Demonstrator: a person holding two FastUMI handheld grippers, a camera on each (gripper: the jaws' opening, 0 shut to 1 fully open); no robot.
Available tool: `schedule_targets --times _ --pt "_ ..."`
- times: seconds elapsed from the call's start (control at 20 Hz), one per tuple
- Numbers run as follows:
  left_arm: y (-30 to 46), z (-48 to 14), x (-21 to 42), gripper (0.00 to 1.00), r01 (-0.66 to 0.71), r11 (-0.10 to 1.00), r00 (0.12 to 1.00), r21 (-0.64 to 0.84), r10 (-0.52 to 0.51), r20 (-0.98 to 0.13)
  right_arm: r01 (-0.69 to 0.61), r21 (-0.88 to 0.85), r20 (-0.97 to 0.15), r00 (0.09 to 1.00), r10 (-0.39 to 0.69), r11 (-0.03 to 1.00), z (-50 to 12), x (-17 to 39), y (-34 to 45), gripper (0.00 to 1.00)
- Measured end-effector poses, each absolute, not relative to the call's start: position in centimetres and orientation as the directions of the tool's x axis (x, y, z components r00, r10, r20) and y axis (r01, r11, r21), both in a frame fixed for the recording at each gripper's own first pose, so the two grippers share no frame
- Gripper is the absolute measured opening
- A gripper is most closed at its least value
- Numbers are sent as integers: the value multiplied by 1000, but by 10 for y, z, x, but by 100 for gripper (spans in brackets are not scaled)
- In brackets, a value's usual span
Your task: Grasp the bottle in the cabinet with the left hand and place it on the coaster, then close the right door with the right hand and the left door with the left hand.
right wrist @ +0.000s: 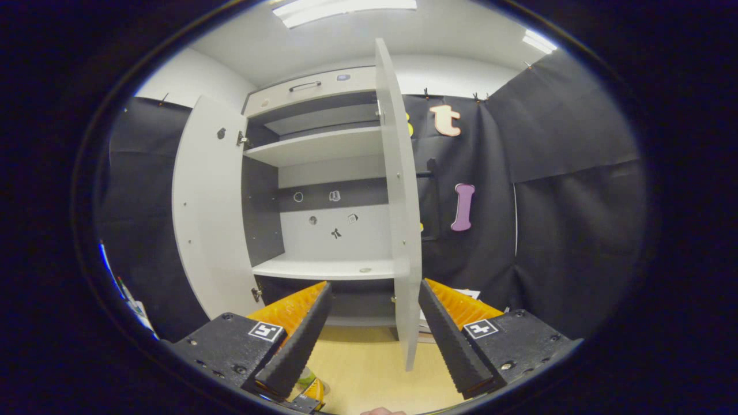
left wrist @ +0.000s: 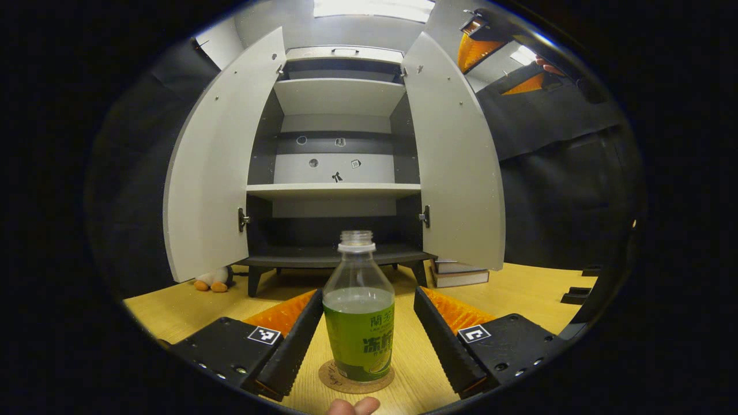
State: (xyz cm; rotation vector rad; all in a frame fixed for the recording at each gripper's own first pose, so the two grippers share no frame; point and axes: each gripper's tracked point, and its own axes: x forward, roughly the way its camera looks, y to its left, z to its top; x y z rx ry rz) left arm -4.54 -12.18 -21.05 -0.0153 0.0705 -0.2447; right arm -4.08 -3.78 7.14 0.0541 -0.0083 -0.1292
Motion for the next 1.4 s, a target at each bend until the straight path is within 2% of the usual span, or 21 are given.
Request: schedule_targets --times 0.05,0.1,0.2,0.25,0.4,0.45,0.5,0.65,0.7,0.75,0.95,1.05,1.15,1.25,1.4 --pt "-120 -202 -44 96 242 970 968 -27 -244 -60 124 56 5 992 -124 991 71 -39 -37 99" --pt "-117 -193 -43 96 243 969 968 -38 -245 -54 119 53 8 993 -120 991 69 -38 -36 94" --pt "-113 -173 -39 95 243 968 968 -70 -247 -49 116 45 23 993 -117 992 65 -36 -36 94" --pt "-109 -161 -38 95 243 967 968 -82 -247 -51 110 43 26 993 -111 993 62 -35 -35 99" --pt "-97 -112 -31 96 247 964 968 -101 -250 -19 91 45 52 994 -94 995 55 -30 -32 94" --pt "-93 -94 -27 96 252 963 967 -94 -254 -10 90 48 56 994 -93 995 50 -27 -31 99" --pt "-90 -80 -24 96 256 963 966 -89 -257 -1 92 52 57 994 -95 994 45 -24 -30 99" --pt "-78 -46 -16 95 233 966 972 -107 -233 14 73 60 81 994 -77 996 37 -18 -20 99" --pt "-74 -39 -16 99 219 969 976 -112 -219 6 69 70 89 993 -75 995 33 -17 -17 99" --pt "-70 -37 -14 95 204 973 979 -106 -206 -4 69 87 95 992 -77 994 26 -16 -16 99" --pt "-49 -52 -12 96 162 986 984 -38 -165 -69 83 163 -2 997 -83 983 -35 -12 -12 99" --pt "-41 -61 -9 95 147 989 983 -24 -149 -104 77 155 -59 996 -69 985 -45 -15 -19 99" --pt "-31 -64 -8 95 122 992 985 -34 -126 -120 89 132 -26 996 -86 987 -15 -21 -47 99" --pt "-23 -61 -5 95 97 994 990 -49 -101 -100 143 122 50 987 -150 982 39 -25 -91 94" --pt "-14 -64 -6 95 63 997 993 -39 -67 -97 260 146 114 954 -277 955 100 -20 -155 98"
